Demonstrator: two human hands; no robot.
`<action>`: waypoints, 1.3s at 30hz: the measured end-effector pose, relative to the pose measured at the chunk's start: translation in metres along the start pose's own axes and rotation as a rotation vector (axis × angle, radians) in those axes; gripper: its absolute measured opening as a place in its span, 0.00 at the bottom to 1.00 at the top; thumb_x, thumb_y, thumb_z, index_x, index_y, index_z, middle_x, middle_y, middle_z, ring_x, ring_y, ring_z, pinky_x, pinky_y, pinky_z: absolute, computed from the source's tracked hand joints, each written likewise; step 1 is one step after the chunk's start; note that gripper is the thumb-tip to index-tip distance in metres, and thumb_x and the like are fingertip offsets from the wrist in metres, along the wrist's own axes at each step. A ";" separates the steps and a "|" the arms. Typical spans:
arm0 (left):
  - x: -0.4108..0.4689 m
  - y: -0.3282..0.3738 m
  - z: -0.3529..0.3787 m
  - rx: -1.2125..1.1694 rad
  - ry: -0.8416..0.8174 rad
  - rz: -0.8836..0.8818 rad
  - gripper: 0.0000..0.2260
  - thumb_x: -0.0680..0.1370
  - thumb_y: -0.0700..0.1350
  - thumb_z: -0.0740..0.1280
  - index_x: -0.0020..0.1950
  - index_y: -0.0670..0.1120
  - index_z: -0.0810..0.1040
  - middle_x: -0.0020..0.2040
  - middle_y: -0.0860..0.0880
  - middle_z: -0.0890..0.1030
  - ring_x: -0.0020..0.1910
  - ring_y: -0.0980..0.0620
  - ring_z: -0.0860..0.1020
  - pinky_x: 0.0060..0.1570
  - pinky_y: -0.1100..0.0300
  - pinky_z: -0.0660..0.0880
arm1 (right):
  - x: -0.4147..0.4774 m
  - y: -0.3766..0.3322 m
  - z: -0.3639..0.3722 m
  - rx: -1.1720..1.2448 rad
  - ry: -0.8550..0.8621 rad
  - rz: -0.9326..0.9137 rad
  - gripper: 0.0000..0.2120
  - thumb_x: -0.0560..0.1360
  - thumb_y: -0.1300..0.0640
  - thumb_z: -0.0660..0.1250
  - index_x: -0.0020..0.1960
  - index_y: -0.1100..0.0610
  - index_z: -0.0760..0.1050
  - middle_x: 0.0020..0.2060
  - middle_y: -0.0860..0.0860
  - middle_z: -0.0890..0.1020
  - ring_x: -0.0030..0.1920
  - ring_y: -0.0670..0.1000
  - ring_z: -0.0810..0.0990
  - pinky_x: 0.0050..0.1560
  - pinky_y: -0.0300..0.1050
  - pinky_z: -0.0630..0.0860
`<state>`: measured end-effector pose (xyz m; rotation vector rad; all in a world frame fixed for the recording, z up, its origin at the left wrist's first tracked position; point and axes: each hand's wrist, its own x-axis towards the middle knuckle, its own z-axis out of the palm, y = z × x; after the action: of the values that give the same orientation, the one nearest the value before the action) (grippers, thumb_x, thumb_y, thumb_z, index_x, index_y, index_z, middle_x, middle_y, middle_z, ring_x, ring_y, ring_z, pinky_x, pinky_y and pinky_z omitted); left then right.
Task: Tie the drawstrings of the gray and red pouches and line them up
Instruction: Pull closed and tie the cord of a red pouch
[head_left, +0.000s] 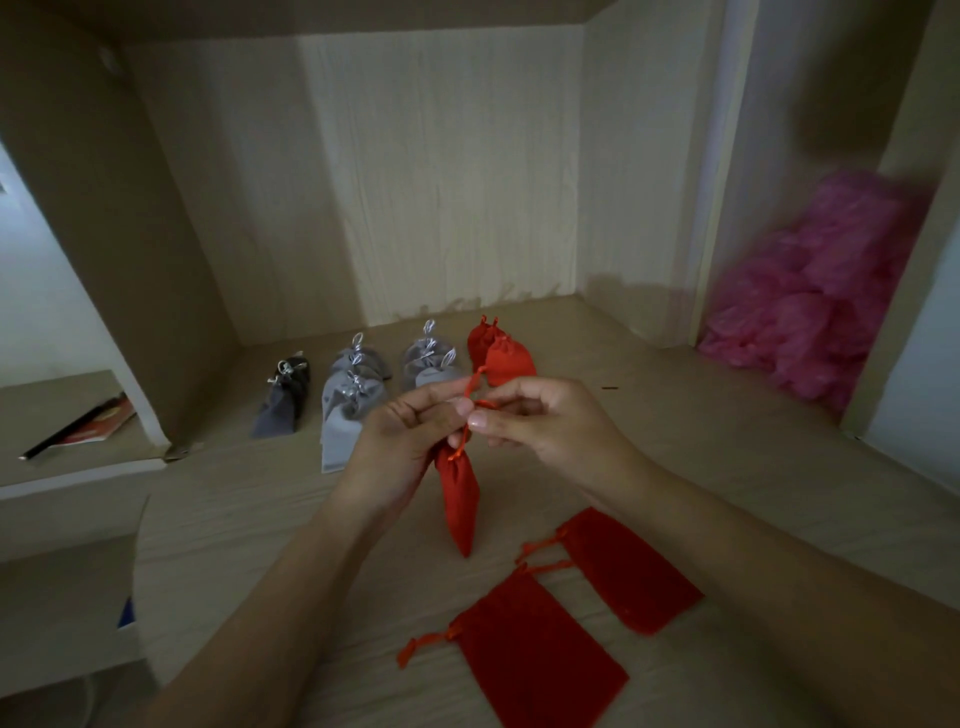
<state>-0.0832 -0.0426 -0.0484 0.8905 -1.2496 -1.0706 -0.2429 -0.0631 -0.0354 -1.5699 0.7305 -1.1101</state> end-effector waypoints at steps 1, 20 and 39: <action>0.000 0.000 0.000 0.032 0.017 0.002 0.10 0.71 0.41 0.71 0.51 0.42 0.81 0.28 0.49 0.76 0.27 0.58 0.71 0.34 0.66 0.69 | 0.000 0.000 0.000 -0.027 0.021 -0.026 0.04 0.70 0.65 0.72 0.44 0.60 0.80 0.33 0.52 0.81 0.32 0.44 0.78 0.38 0.34 0.77; 0.001 0.005 -0.005 -0.262 0.073 -0.115 0.04 0.69 0.40 0.67 0.41 0.43 0.80 0.34 0.47 0.82 0.34 0.56 0.80 0.39 0.66 0.77 | -0.002 0.003 0.004 -0.555 0.168 -0.582 0.09 0.74 0.52 0.68 0.44 0.55 0.85 0.34 0.51 0.81 0.37 0.48 0.79 0.40 0.46 0.74; -0.002 0.008 -0.007 -0.206 -0.092 -0.052 0.19 0.51 0.48 0.84 0.34 0.43 0.81 0.36 0.48 0.82 0.35 0.54 0.81 0.41 0.63 0.78 | 0.002 -0.001 -0.002 -0.151 -0.013 -0.094 0.09 0.63 0.63 0.78 0.34 0.54 0.79 0.31 0.48 0.82 0.32 0.40 0.78 0.36 0.31 0.73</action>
<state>-0.0749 -0.0393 -0.0424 0.7262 -1.1722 -1.2694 -0.2439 -0.0651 -0.0342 -1.7524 0.7528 -1.1340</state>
